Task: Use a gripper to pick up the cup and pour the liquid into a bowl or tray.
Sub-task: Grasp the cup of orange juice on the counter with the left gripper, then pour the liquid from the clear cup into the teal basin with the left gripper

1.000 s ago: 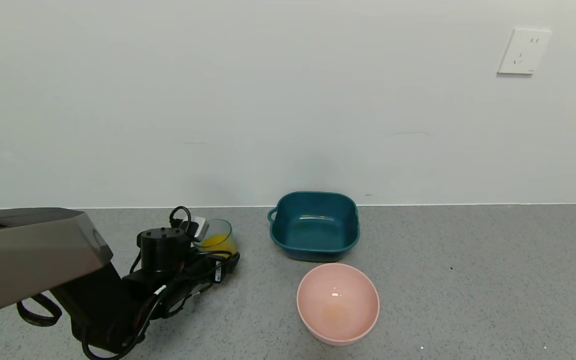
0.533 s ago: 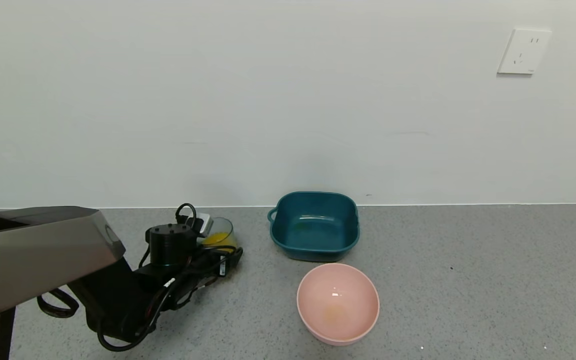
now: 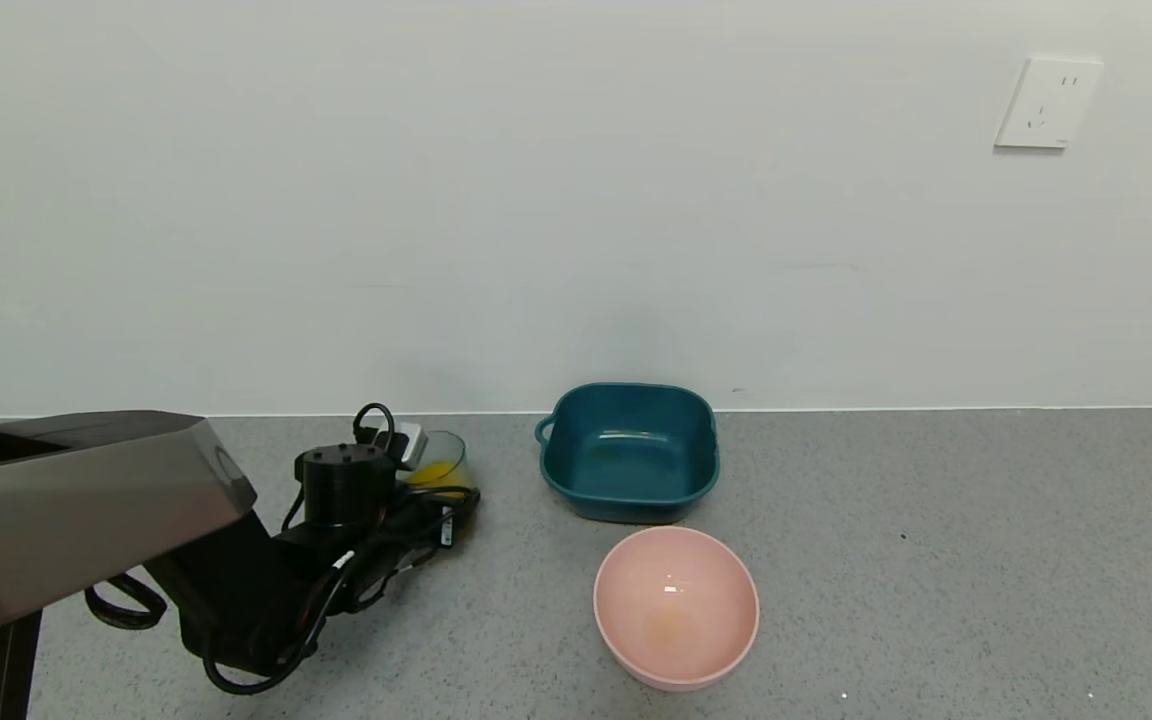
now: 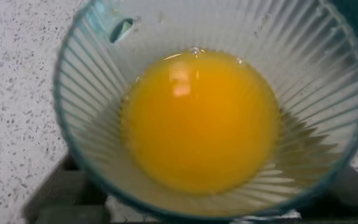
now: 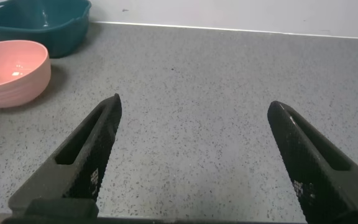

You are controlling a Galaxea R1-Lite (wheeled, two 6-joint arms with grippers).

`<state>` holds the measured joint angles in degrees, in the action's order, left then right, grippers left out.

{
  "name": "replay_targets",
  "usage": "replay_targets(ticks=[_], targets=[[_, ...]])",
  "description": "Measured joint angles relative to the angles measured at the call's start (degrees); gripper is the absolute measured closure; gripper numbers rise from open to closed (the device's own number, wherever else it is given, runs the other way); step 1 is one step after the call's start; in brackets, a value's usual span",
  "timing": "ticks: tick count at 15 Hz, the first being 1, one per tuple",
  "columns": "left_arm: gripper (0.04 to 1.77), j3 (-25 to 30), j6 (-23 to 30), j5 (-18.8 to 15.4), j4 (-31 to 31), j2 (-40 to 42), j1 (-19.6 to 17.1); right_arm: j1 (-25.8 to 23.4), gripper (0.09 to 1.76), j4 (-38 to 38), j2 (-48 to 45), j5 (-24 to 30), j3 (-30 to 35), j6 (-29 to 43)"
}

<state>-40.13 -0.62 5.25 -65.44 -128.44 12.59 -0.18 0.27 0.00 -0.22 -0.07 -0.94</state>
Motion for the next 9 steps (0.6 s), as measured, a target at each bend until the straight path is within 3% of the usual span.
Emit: replay_targets(ticks=[2, 9], targets=[[0.49, 0.02, 0.05, 0.09, -0.07, -0.11, 0.02, 0.00, 0.14, 0.00, 0.00, 0.00, 0.00, 0.00], [0.51, -0.22, -0.17, 0.04, 2.35, 0.41, -0.39, 0.00, 0.14, -0.02, 0.00, 0.00, 0.00, 0.01]])
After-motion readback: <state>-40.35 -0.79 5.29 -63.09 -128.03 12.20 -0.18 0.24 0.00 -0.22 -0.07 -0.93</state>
